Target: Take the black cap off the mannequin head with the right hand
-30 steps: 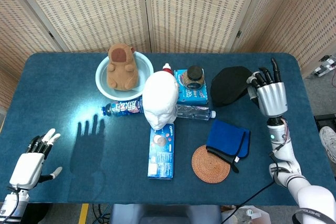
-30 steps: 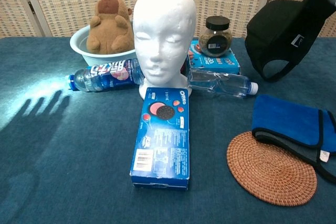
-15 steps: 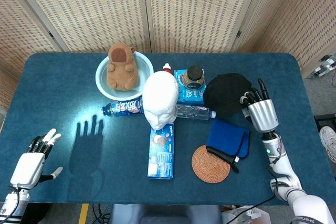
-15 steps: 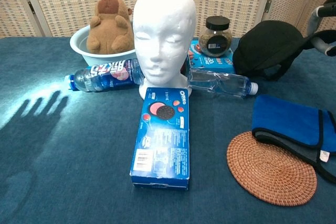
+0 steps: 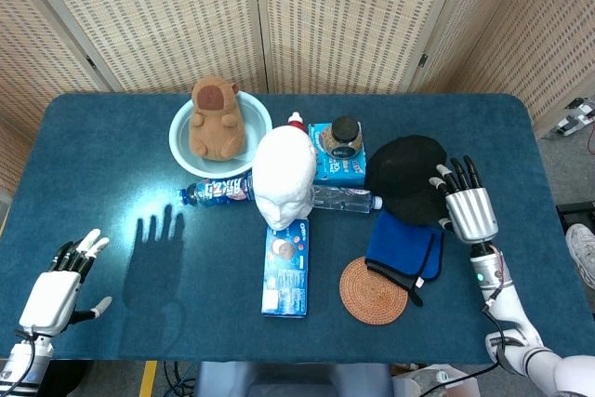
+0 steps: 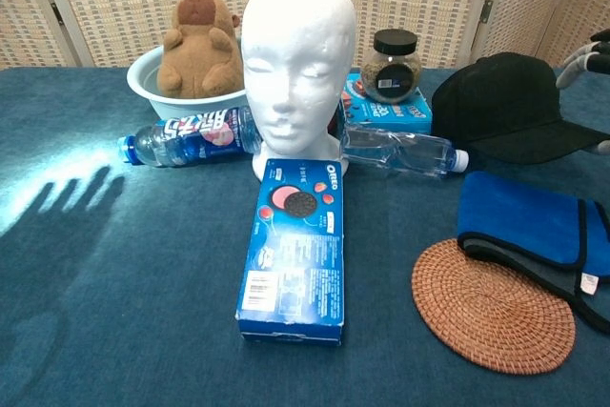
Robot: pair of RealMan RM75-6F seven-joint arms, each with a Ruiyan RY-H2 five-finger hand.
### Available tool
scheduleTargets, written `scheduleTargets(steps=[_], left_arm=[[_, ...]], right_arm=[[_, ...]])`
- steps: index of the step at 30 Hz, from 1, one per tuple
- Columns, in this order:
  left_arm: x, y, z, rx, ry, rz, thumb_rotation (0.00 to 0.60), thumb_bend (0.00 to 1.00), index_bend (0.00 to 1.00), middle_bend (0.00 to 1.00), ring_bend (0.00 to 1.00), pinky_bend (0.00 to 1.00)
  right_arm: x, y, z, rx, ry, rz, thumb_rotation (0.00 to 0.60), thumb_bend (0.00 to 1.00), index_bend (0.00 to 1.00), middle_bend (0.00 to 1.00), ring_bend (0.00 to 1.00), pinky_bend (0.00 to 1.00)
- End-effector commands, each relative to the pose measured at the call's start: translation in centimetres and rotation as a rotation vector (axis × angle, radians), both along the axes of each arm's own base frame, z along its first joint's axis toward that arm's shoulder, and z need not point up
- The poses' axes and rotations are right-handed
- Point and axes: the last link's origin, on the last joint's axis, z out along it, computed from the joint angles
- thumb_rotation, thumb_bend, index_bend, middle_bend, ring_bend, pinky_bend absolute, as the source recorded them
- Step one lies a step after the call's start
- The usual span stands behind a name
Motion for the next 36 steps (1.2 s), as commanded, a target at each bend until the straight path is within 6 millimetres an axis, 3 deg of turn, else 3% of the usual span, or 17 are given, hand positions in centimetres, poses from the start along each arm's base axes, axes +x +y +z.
scheduleTargets(steps=[1,4,6,22,31,36], left_arm=[[0.0,-0.1,0.0,0.001,-0.001,0.002,0.6,0.19,0.04,0.0,0.02,0.0],[-0.1,-0.2,0.0,0.002,-0.003,0.002,0.6,0.19,0.04,0.0,0.02,0.0],[-0.1,-0.2,0.1,0.003,-0.002,0.0,0.6,0.19,0.04,0.0,0.02,0.0],[0.5,-0.2,0.2,-0.004,-0.001,-0.016,0.6,0.19,0.04,0.0,0.03,0.0],[0.5,-0.4,0.6,0.012,0.003,-0.013,0.6,0.19,0.04,0.0,0.03,0.0],[0.6,-0.3,0.6,0.015,0.006,-0.012,0.6,0.19,0.04,0.0,0.03,0.0]], right_arm=[[-1.0,0.8,1.0,0.023,0.05,-0.073,0.6,0.0,0.15,0.11,0.0,0.01],[-1.2,1.5,1.8,0.05,0.081,-0.1,0.6,0.0,0.03,0.05,0.0,0.0],[-1.2,2.0,2.4,0.071,0.087,-0.123,0.6,0.0,0.0,0.01,0.0,0.0],[-1.5,6.4,4.8,0.222,0.212,-0.214,0.6,0.0,0.0,0.0,0.0,0.0],[-0.9,8.7,6.8,0.152,0.142,-0.197,0.6,0.0,0.0,0.0,0.0,0.0],[-0.2,10.7,8.3,0.152,0.041,-0.172,0.6,0.0,0.0,0.08,0.02,0.04]])
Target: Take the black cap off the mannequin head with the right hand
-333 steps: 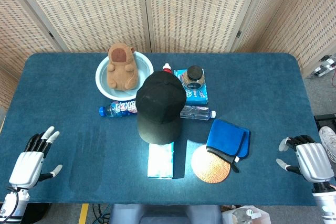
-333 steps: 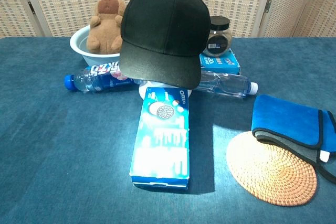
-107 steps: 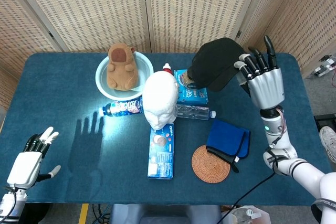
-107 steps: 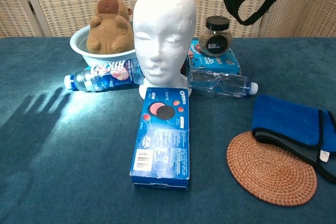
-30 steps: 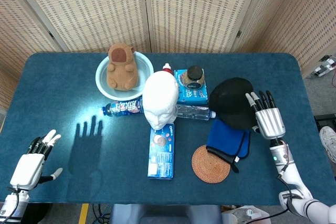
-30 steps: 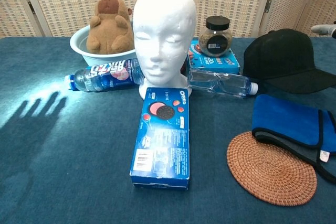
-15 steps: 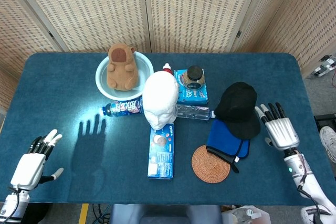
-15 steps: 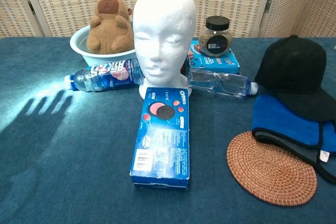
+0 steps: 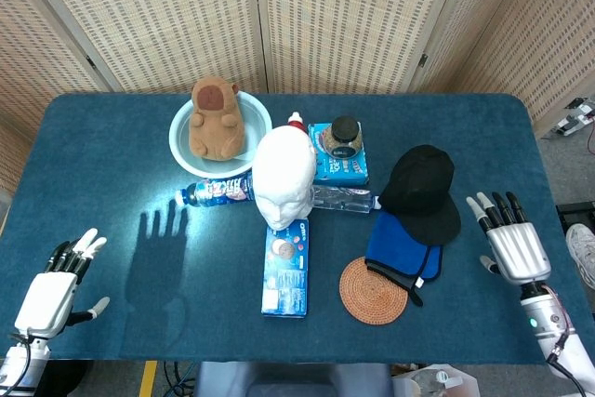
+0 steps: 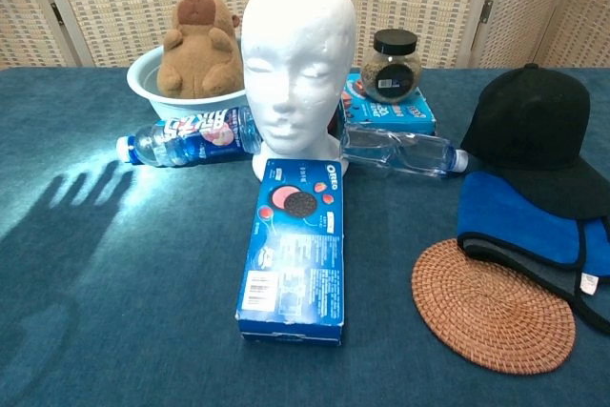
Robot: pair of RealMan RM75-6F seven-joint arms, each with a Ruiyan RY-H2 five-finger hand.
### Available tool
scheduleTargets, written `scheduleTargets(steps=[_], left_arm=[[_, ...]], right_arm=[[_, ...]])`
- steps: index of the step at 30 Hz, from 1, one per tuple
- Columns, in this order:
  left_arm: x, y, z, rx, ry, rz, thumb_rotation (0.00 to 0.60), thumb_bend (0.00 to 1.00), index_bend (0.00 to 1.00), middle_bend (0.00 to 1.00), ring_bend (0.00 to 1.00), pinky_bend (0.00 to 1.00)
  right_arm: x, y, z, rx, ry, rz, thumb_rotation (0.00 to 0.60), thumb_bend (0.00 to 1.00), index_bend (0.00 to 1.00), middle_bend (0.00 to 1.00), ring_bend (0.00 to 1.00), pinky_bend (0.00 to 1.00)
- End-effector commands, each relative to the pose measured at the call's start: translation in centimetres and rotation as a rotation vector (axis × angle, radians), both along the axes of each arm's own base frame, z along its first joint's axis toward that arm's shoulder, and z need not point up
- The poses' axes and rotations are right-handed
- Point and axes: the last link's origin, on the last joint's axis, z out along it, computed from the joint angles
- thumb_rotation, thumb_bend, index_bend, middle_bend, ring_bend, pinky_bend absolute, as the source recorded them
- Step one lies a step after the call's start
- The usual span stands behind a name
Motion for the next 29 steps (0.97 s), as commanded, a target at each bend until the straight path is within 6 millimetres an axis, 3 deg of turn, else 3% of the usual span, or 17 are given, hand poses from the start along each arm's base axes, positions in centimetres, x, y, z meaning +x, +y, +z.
scheduleTargets(steps=[1,7,17,29], left_arm=[[0.0,0.0,0.1,0.004,0.002,-0.002,0.6,0.19,0.04,0.0,0.03,0.0],[0.2,-0.1,0.2,0.011,0.002,-0.003,0.6,0.19,0.04,0.0,0.03,0.0],[0.4,-0.5,0.4,0.022,-0.002,-0.01,0.6,0.19,0.04,0.0,0.03,0.0],[0.5,-0.8,0.5,0.037,0.004,-0.014,0.6,0.19,0.04,0.0,0.03,0.0]], right_arm=[[0.5,1.8,1.4,-0.01,-0.066,0.021,0.6,0.0,0.0,0.1,0.03,0.06],[1.1,4.2,2.9,-0.062,-0.163,0.083,0.6,0.0,0.08,0.2,0.12,0.12],[1.4,7.3,3.7,-0.084,-0.224,0.066,0.6,0.0,0.1,0.21,0.12,0.12],[1.8,8.9,3.6,-0.101,-0.262,0.074,0.6,0.0,0.14,0.24,0.14,0.14]])
